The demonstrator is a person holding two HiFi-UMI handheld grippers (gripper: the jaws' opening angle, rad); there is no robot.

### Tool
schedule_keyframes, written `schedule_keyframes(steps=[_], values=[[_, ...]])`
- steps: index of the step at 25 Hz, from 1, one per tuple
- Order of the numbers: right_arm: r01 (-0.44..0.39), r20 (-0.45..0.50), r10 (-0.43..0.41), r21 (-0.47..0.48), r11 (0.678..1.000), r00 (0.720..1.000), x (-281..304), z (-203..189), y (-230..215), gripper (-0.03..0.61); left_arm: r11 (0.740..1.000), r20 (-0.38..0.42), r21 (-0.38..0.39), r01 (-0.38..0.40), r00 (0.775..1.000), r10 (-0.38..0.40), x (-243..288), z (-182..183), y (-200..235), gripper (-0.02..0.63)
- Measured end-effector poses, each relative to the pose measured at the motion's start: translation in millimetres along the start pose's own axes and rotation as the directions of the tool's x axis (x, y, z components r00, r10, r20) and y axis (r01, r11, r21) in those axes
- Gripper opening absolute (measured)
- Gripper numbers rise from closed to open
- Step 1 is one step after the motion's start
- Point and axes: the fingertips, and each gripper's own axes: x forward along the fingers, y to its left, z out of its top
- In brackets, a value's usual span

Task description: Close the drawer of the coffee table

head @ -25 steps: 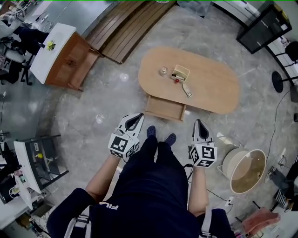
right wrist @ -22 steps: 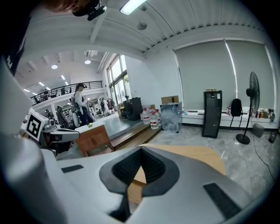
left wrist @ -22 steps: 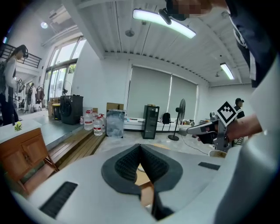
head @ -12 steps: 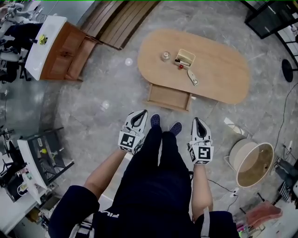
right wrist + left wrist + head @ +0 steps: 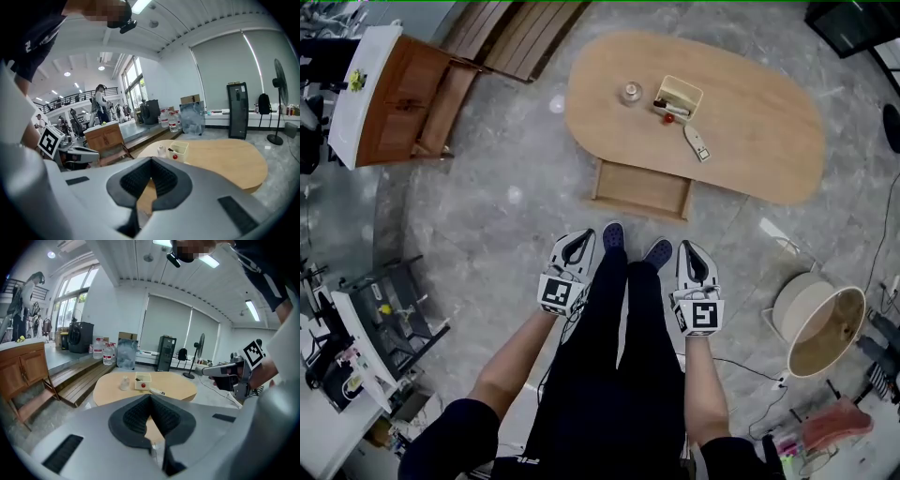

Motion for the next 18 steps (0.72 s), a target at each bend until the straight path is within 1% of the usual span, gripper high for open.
schedule_keyframes(steps=[3, 7, 11, 15, 18], values=[[0.004, -0.024, -0.003, 0.012, 1.0, 1.0, 25, -41, -9, 0.026, 1.0, -0.038, 0.006, -0.002, 0.999, 0.002, 23, -42, 6, 0.025], [0.015, -0.07, -0.012, 0.03, 0.999, 0.997, 54, -104, -19, 0.026, 1.0, -0.091, -0.012, 0.012, 0.996, -0.013, 54, -101, 7, 0.025], [0.038, -0.088, -0.031, 0.086, 0.996, 0.996, 75, -158, -28, 0.026, 0.999, -0.155, 0.0, 0.033, 0.987, -0.033, 83, -165, 6, 0.025], [0.075, -0.123, -0.061, 0.116, 0.99, 0.991, 84, -207, -42, 0.026, 0.999, -0.169, -0.03, 0.017, 0.985, -0.022, 103, -206, 5, 0.025], [0.076, -0.136, -0.061, 0.107, 0.991, 0.989, 81, -239, -46, 0.026, 0.999, -0.16, -0.039, 0.005, 0.987, -0.012, 112, -229, 4, 0.025]])
